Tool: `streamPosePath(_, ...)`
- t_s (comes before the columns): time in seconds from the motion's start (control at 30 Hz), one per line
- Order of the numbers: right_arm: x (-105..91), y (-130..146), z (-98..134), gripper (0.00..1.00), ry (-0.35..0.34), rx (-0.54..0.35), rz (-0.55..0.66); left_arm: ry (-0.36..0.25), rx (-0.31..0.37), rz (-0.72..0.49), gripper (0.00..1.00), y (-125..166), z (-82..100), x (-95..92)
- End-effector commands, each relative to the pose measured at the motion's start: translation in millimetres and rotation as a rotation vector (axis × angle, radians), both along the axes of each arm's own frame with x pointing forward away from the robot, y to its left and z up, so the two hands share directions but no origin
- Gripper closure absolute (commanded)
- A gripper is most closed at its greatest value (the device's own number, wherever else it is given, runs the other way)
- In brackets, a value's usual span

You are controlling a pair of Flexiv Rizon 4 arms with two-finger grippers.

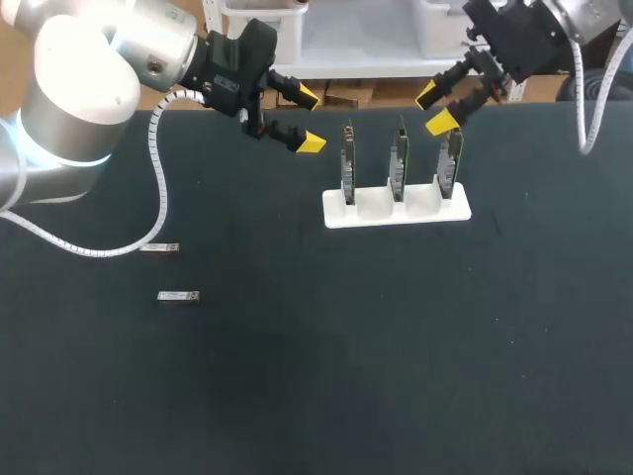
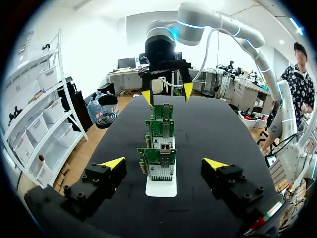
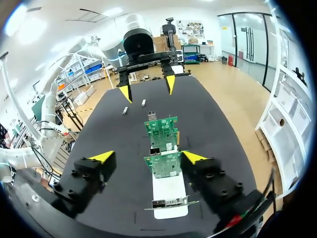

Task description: Pick up the optical module with the left hand, and insert it into the network port with the right hand.

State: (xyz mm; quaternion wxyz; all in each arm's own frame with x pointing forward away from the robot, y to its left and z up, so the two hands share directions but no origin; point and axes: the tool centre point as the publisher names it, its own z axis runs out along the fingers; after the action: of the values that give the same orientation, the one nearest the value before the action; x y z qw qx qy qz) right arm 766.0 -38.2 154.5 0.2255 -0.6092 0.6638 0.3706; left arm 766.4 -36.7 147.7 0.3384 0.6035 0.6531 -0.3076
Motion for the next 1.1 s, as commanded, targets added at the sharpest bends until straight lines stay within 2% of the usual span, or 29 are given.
streamPosePath(0.03, -3.7, 0, 0, 0.0, -0.007, -0.001, -0.007, 0.004, 0.006, -0.002, 0.0, 0, 0.9, 1.3)
streamPosePath(0.17, -3.7, 0, 0, 0.0, -0.007, -0.001, -0.007, -0.035, -0.018, -0.014, 0.0, 1, 10.7, -0.7)
streamPosePath(0.3, -3.7, 0, 0, 0.0, -0.007, -0.001, -0.007, -0.119, -0.043, -0.037, 0.0, 15, 29.2, 1.7)
streamPosePath(0.47, -3.7, 0, 0, 0.0, -0.007, -0.001, -0.007, -0.243, 0.038, -0.056, 0.0, 48, 46.7, 4.9)
streamPosePath(0.53, -3.7, 0, 0, 0.0, -0.007, -0.001, -0.007, -0.276, 0.092, -0.039, 0.0, 66, 50.8, 6.0)
streamPosePath(0.57, -3.7, 0, 0, 0.0, -0.007, -0.001, -0.007, -0.277, 0.117, -0.023, 0.0, 76, 51.7, 6.6)
streamPosePath(0.6, -3.7, 0, 0, 0.0, -0.007, -0.001, -0.007, -0.275, 0.171, 0.01, 0.0, 87, 51.5, 7.5)
streamPosePath(0.8, -3.7, 0, 0, 0.0, -0.007, -0.001, -0.007, -0.253, 0.27, 0.125, 0.0, 142, 45.2, -1.7)
streamPosePath(0.9, -3.7, 0, 0, 0.0, -0.007, -0.001, -0.007, -0.238, 0.305, 0.137, 0.0, 160, 35.0, -14.2)
streamPosePath(0.93, -3.7, 0, 0, 0.0, -0.007, -0.001, -0.007, -0.227, 0.294, 0.135, 0.0, 165, 31.1, -18.7)
streamPosePath(1.0, -3.7, 0, 0, 0.0, -0.007, -0.001, -0.007, -0.215, 0.332, 0.127, 0.0, 175, 21.5, -25.8)
streamPosePath(1.1, -3.7, 0, 0, 0.0, -0.007, -0.001, -0.007, -0.202, 0.337, 0.123, 0.0, 181, 15.2, -30.0)
